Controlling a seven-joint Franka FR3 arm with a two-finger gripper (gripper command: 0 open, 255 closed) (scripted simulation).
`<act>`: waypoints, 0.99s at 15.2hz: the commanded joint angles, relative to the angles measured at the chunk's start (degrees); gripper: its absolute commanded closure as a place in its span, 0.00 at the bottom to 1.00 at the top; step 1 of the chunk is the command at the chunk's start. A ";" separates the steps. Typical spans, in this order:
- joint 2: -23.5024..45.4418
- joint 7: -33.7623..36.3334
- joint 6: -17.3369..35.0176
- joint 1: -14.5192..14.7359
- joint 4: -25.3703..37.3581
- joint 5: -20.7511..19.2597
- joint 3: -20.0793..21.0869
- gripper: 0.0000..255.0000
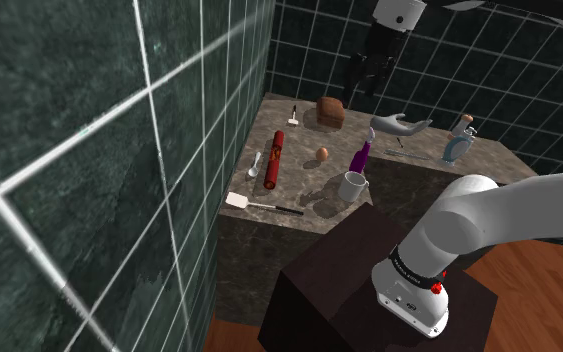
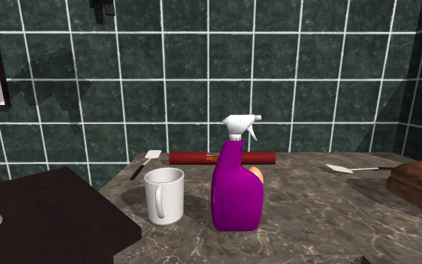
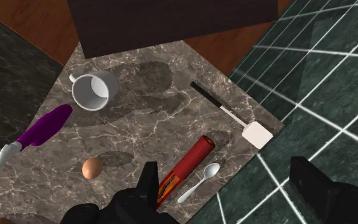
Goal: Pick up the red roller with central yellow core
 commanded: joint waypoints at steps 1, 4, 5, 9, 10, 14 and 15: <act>0.00 0.00 0.00 0.00 0.00 0.00 0.00 0.00; 3.67 1.57 5.83 -0.85 -2.08 0.34 0.00 0.00; 5.03 2.08 7.77 -1.12 -2.62 0.45 -0.01 0.00; 11.10 4.07 15.37 -2.18 -4.03 0.88 -0.10 0.00; 12.77 4.55 17.23 -2.42 -4.19 0.98 -0.14 0.00; 19.92 6.39 24.39 -3.37 -4.07 1.44 -0.35 0.00; 21.81 6.83 26.10 -3.59 -3.85 1.56 -0.42 0.00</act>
